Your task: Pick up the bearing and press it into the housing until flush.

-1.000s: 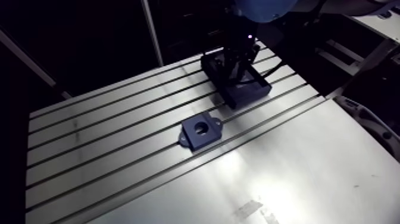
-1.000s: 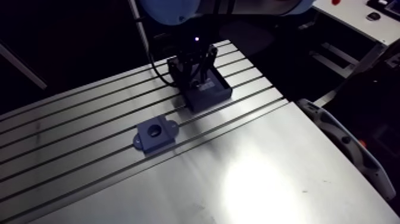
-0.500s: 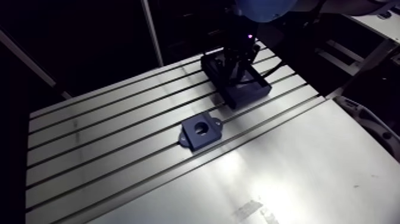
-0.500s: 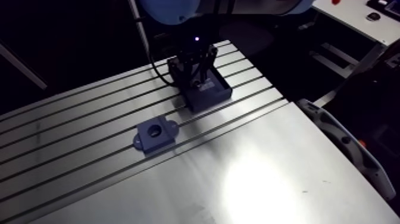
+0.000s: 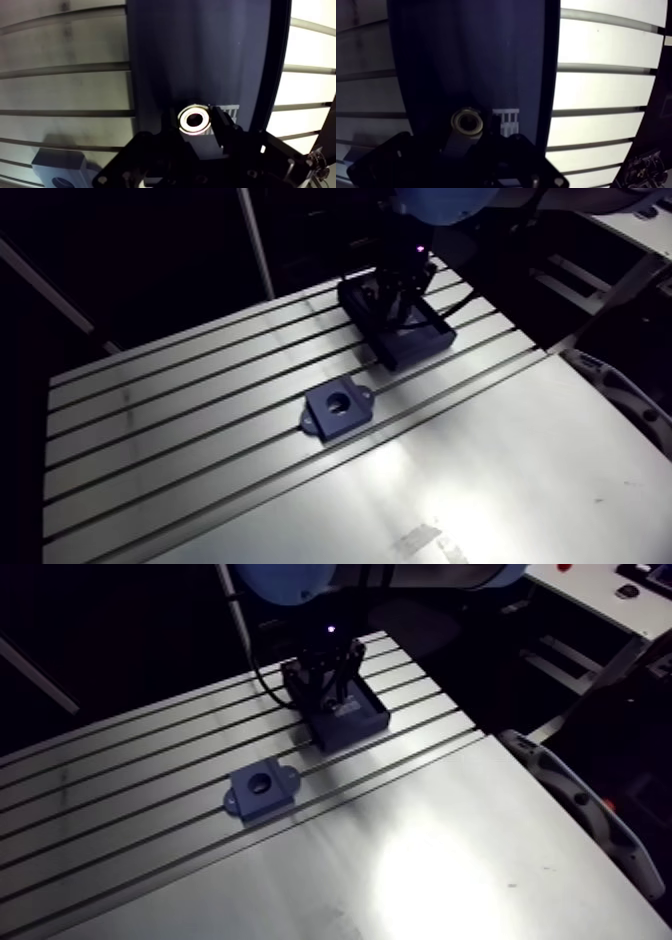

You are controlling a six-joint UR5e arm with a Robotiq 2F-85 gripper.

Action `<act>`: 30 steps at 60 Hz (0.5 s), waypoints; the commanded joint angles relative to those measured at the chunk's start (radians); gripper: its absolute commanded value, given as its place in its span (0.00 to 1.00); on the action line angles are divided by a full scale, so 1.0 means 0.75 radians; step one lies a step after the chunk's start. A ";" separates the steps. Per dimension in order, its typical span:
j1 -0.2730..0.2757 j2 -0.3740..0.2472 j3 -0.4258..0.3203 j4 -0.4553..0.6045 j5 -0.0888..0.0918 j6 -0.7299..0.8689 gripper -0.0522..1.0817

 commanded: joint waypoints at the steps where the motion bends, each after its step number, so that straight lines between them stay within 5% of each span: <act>1: 0.000 -0.002 -0.003 0.000 -0.002 0.000 0.58; 30: -0.002 -0.041 0.002 0.004 0.004 0.000 0.61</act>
